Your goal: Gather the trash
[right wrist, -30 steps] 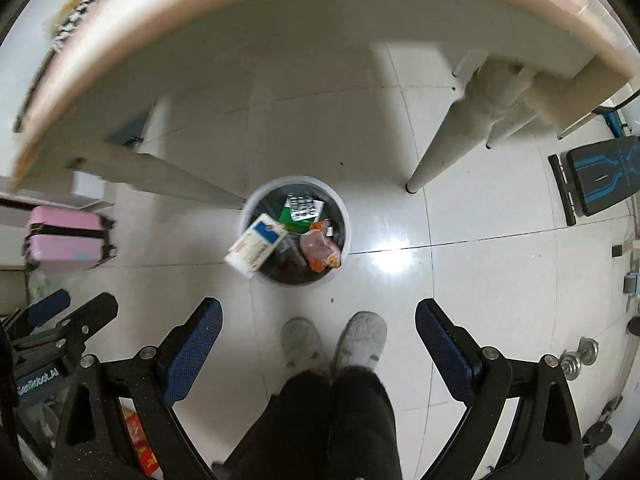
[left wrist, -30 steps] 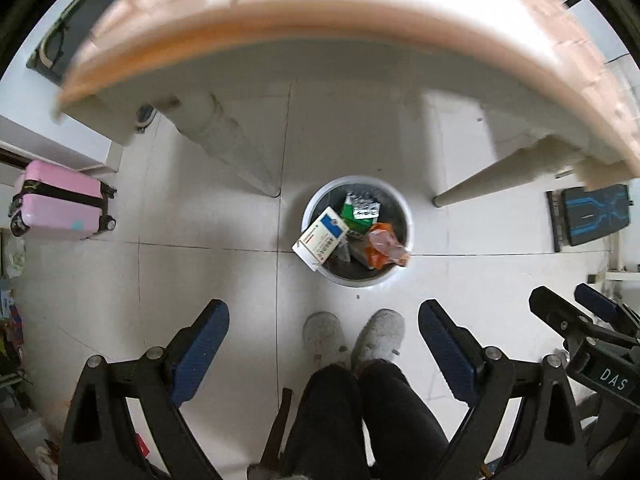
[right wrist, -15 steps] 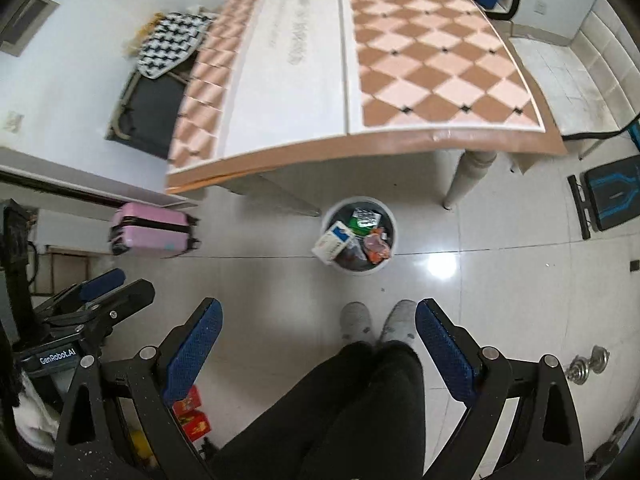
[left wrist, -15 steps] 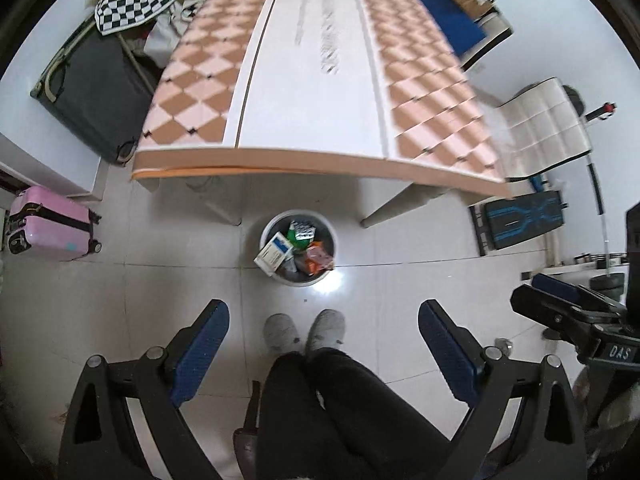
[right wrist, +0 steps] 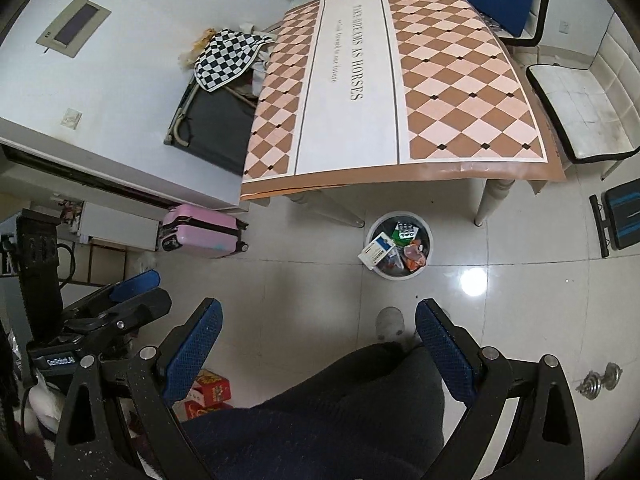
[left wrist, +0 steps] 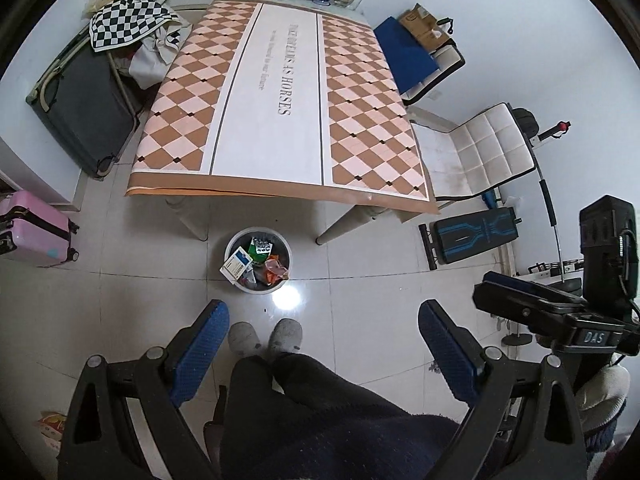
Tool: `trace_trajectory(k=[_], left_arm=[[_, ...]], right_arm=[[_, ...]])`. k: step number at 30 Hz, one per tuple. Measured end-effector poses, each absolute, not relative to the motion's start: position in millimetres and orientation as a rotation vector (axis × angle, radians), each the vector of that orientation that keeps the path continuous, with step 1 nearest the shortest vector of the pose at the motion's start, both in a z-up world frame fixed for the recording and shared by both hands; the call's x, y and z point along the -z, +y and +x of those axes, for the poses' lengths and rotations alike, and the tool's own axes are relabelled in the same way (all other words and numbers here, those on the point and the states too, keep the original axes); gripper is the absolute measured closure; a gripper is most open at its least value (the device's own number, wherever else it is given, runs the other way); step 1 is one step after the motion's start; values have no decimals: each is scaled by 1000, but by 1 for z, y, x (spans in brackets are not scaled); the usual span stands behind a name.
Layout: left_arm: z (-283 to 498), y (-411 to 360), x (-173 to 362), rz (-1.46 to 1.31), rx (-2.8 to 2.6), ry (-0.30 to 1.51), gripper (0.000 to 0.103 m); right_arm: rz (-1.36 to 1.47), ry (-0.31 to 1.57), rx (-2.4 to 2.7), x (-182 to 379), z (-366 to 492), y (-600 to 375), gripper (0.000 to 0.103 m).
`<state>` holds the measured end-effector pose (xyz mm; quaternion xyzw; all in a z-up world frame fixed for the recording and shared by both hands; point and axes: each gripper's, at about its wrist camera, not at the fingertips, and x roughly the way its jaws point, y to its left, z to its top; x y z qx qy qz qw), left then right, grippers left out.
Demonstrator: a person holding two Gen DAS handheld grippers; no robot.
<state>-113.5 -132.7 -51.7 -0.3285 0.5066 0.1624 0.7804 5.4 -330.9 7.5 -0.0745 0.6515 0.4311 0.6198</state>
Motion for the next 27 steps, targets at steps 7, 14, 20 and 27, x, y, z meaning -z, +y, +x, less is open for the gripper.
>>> trace_trajectory(k=[7, 14, 20, 27], left_arm=[[-117, -137, 45, -717, -330, 1087, 6], [-116, -139, 41, -708, -309, 1076, 4], [-114, -141, 38, -699, -294, 1071, 4], [-108, -144, 35, -690, -275, 1070, 4]], right_arm=[[-200, 1516, -997, -7, 0, -329, 1], [-210, 1510, -1006, -15, 0, -328, 1], [-206, 1506, -1012, -21, 0, -328, 1], [-207, 1500, -1014, -25, 1, -332, 1]])
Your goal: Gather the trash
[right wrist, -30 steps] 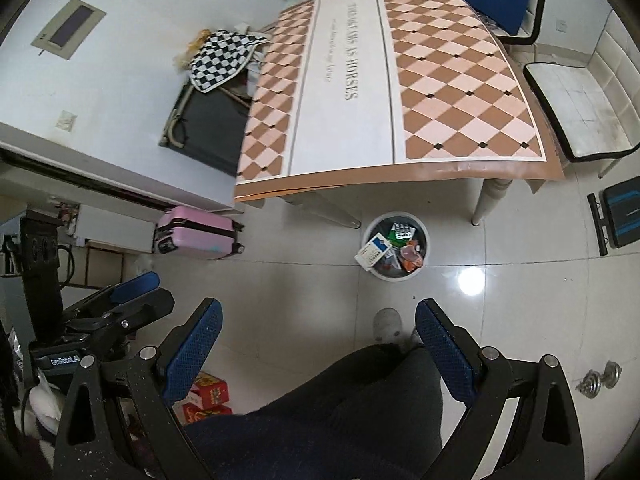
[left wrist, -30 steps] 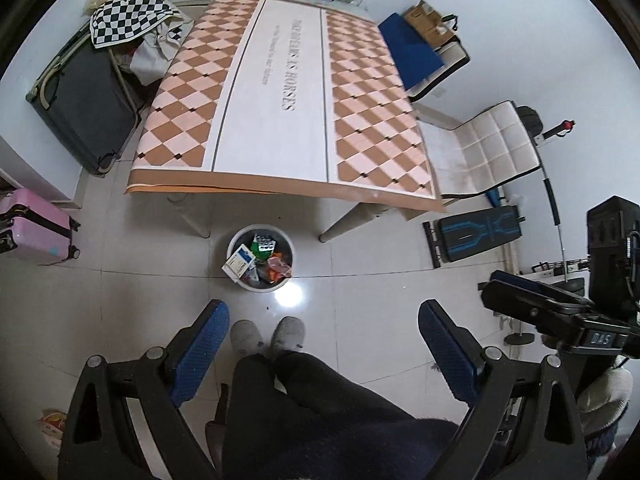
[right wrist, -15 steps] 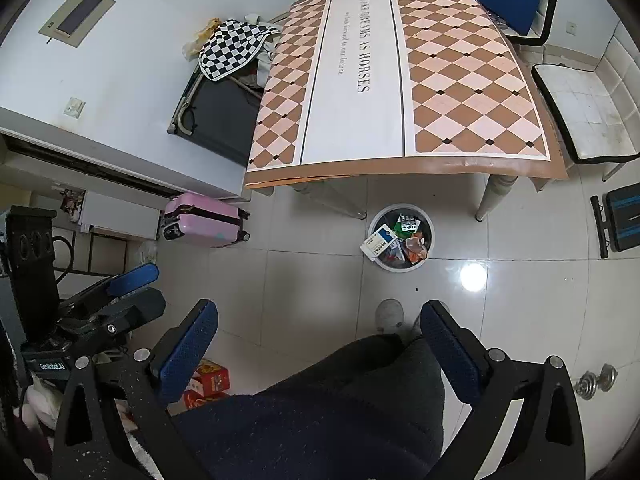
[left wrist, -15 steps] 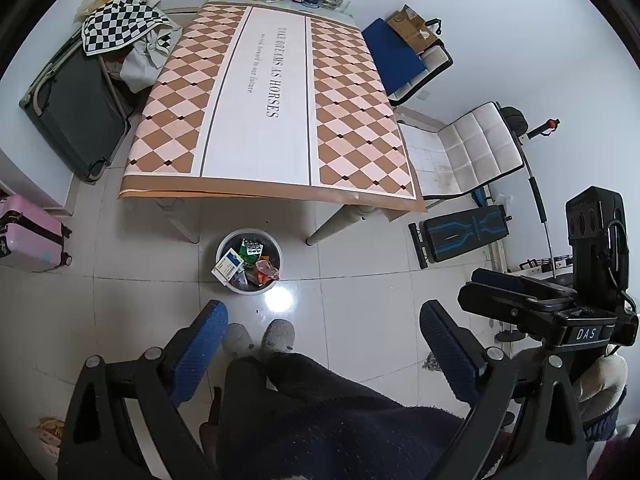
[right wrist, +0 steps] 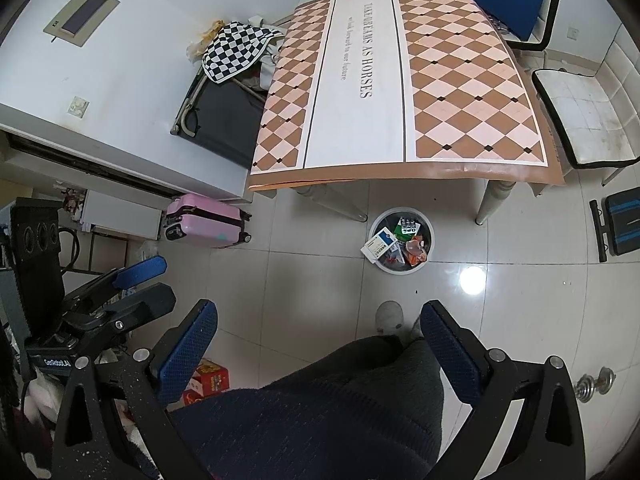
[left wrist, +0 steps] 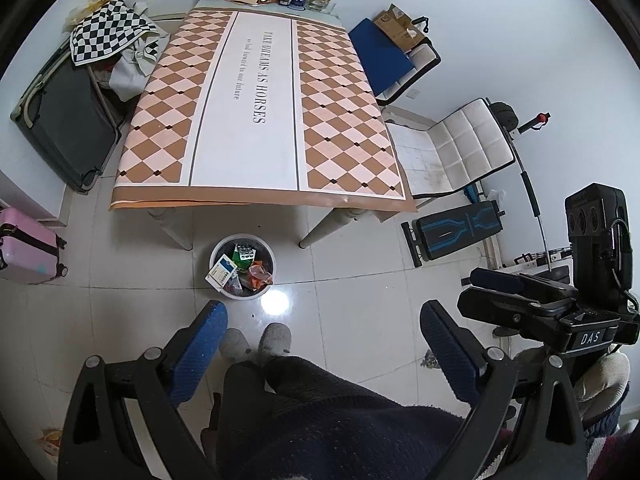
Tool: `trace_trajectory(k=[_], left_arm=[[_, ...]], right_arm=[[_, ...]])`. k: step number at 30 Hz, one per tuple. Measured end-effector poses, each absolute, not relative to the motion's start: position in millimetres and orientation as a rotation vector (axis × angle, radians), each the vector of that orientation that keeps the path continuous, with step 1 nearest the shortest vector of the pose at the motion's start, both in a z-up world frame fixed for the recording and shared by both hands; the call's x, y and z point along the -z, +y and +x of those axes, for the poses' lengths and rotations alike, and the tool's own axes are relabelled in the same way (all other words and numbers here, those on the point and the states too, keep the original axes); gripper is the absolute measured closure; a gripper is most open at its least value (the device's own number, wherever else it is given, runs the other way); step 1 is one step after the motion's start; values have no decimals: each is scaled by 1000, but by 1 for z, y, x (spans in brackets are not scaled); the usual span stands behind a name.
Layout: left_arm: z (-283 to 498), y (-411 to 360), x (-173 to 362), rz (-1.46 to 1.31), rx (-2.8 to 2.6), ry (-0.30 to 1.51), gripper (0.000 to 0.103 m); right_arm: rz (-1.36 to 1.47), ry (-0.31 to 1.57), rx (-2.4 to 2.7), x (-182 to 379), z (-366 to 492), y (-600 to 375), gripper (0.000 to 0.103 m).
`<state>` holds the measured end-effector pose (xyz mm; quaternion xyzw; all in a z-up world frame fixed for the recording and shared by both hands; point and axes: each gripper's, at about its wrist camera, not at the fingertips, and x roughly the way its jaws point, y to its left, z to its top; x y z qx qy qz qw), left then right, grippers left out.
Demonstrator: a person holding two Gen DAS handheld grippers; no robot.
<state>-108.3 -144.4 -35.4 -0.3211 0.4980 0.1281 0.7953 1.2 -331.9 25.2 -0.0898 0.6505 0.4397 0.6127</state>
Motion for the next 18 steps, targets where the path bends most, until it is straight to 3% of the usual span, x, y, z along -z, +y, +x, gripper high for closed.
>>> trace_trajectory(k=[18], left_arm=[[-103, -147, 33, -697, -274, 1061, 4]], right_arm=[[-196, 1499, -1014, -29, 7, -340, 1]])
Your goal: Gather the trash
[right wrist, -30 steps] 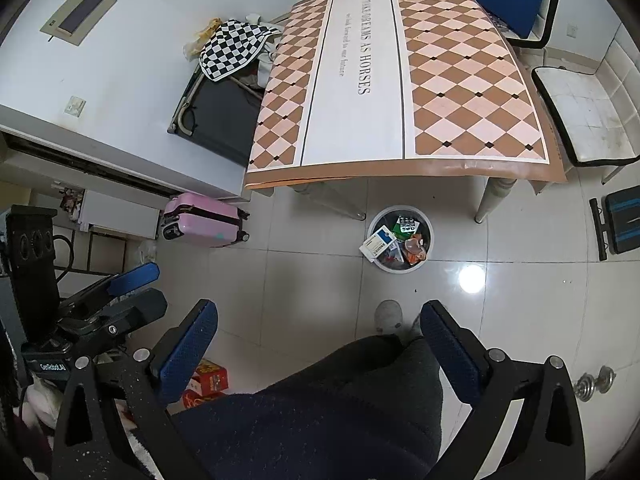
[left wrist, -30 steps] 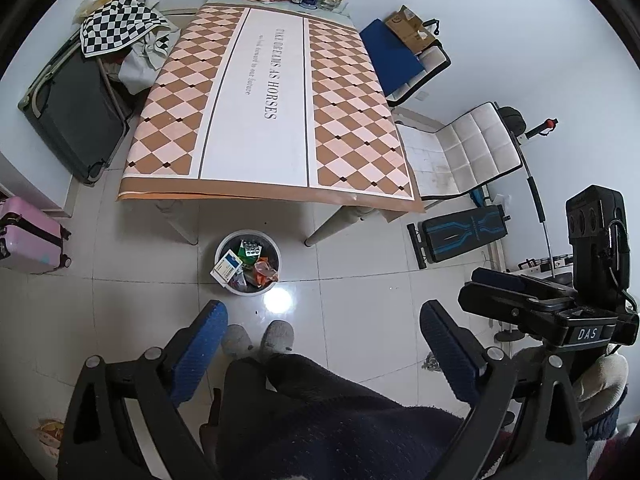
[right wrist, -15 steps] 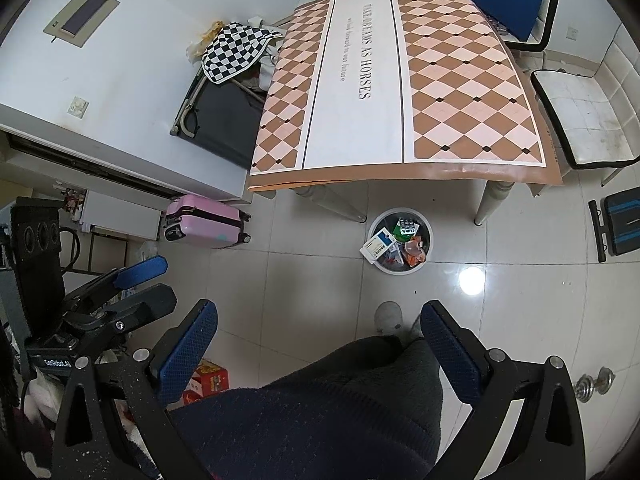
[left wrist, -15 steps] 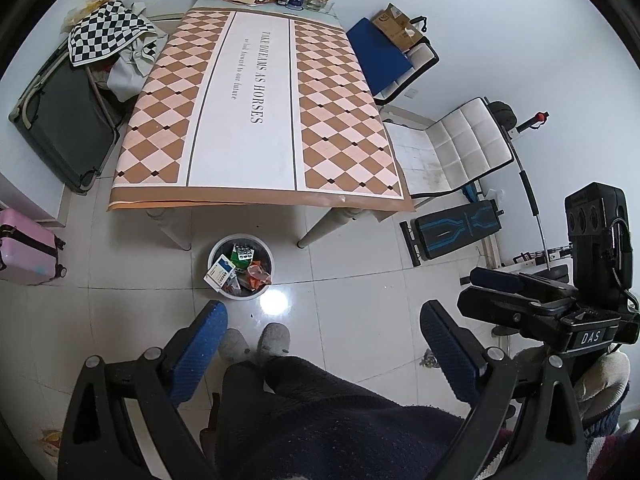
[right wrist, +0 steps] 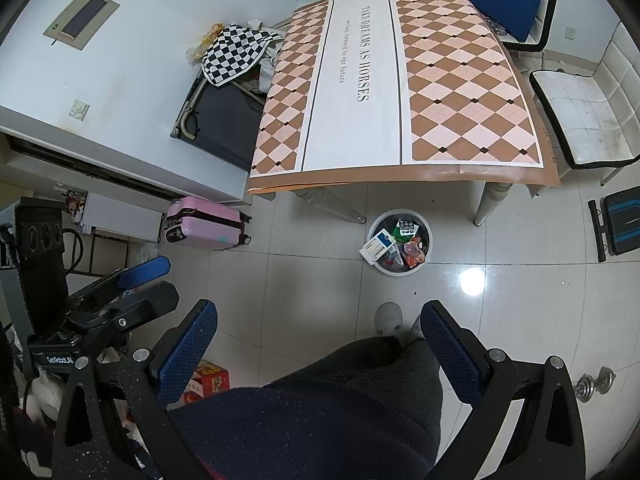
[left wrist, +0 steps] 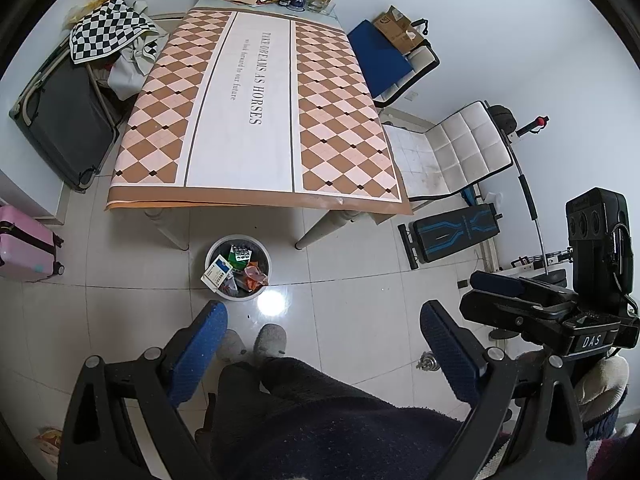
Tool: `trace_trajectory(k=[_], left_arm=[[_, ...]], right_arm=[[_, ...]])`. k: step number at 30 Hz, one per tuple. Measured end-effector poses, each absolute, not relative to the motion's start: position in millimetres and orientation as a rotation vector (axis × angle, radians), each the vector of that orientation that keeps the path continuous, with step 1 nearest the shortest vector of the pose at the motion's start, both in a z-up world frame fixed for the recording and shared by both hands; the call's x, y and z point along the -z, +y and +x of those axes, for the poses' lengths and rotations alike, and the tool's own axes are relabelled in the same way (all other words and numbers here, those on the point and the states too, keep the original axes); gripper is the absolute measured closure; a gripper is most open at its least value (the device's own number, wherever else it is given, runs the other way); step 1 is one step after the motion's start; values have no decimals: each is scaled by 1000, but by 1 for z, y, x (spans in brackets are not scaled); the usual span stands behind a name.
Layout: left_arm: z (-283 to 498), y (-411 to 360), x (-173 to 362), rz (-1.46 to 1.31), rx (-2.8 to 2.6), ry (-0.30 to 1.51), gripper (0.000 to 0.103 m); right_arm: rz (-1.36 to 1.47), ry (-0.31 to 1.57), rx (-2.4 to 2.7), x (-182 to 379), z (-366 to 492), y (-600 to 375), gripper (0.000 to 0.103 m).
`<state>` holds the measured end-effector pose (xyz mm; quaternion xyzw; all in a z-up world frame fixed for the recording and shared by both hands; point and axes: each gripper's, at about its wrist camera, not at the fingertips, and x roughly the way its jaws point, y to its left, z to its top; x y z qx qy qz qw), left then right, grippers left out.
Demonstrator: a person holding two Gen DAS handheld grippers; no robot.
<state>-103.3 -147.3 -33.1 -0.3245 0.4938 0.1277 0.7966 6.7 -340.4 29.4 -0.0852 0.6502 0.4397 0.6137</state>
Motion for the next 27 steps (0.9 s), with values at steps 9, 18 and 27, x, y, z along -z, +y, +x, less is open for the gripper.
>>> trace_trajectory(k=[9, 18, 27], left_arm=[[-102, -148, 32, -706, -285, 1051, 4], [-101, -148, 32, -709, -283, 1049, 4], [-101, -148, 31, -710, -288, 1046, 4]], right_arm=[[-197, 1499, -1018, -30, 7, -339, 1], [-200, 1499, -1019, -31, 6, -337, 1], [-207, 1500, -1026, -33, 10, -335, 1]])
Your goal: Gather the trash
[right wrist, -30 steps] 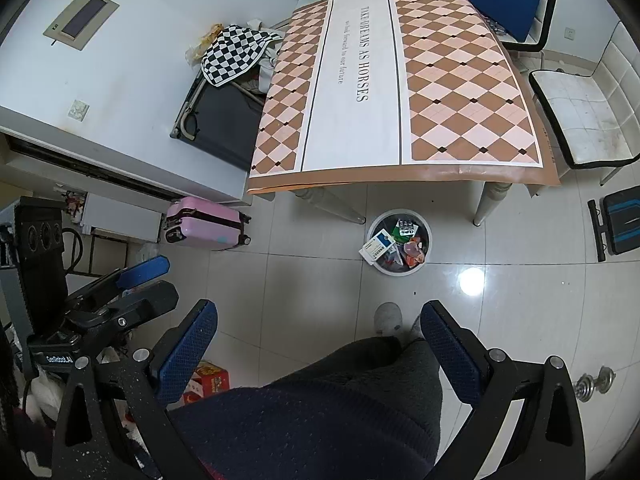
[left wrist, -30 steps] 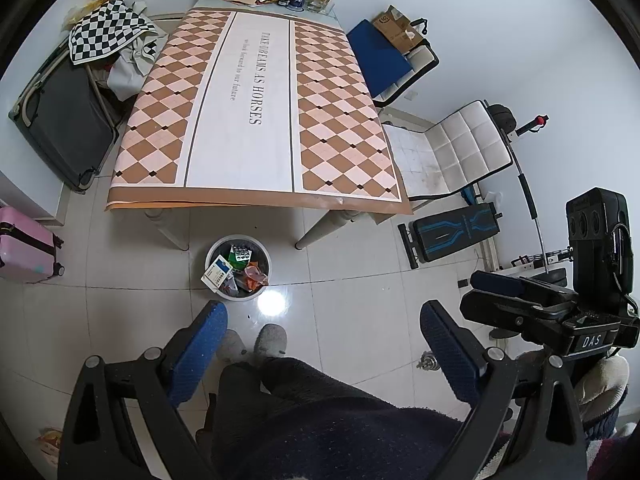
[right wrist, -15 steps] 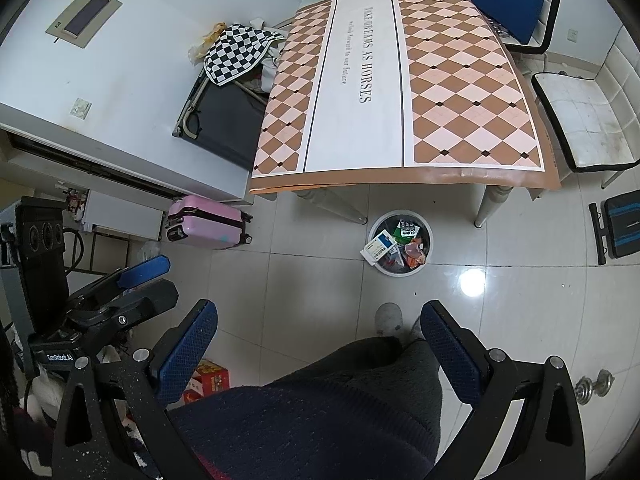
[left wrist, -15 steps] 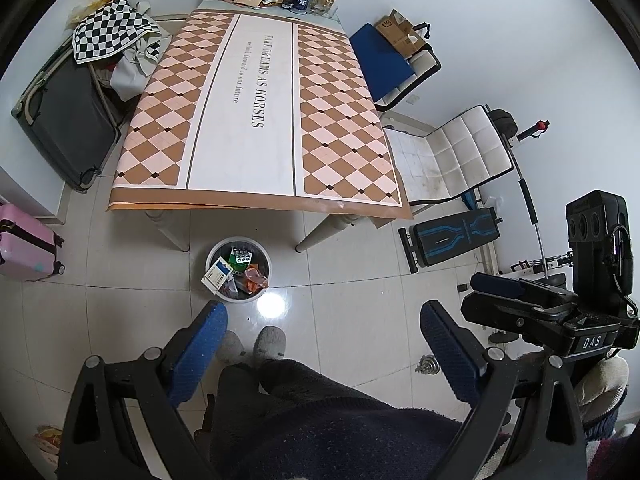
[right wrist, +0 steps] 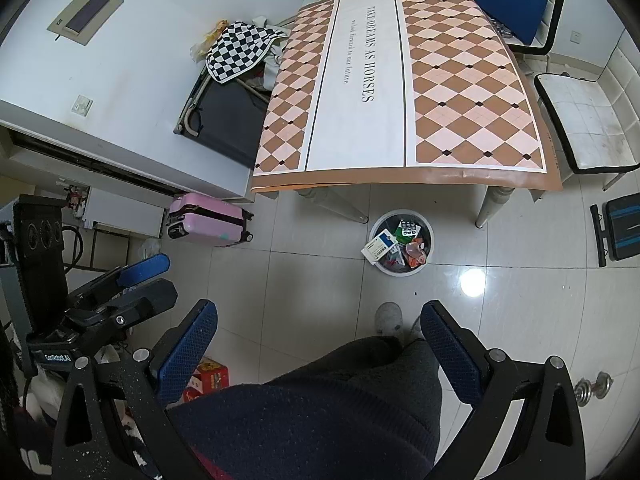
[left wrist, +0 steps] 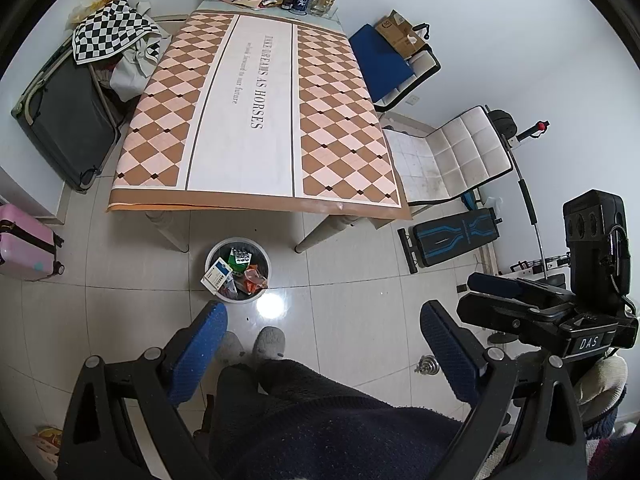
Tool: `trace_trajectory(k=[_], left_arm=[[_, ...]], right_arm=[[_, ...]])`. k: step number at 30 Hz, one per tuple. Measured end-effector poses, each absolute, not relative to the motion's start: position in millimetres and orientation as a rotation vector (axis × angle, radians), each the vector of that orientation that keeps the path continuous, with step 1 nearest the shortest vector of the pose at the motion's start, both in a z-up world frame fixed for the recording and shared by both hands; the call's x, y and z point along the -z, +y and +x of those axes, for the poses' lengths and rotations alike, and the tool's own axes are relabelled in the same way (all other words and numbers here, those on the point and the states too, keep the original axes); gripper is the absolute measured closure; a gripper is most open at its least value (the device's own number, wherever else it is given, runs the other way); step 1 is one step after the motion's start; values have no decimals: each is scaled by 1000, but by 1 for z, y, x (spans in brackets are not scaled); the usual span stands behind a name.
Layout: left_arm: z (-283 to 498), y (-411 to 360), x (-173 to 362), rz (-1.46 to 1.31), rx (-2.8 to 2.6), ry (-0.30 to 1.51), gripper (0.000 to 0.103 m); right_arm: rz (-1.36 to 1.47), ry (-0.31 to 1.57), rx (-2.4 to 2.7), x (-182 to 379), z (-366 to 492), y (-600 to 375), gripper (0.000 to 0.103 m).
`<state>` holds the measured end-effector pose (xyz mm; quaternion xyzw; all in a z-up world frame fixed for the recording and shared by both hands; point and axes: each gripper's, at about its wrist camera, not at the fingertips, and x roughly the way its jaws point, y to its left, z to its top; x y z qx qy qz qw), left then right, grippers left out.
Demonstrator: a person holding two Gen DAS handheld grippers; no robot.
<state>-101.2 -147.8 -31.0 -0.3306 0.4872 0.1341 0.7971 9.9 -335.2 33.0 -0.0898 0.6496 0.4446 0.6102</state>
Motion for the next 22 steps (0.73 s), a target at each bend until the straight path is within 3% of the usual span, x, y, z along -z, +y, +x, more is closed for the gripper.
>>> trace_trajectory(k=[22], left_arm=[[-98, -149, 29, -715, -283, 1038, 4]], right_arm=[[-218, 1497, -1036, -36, 11, -335, 1]])
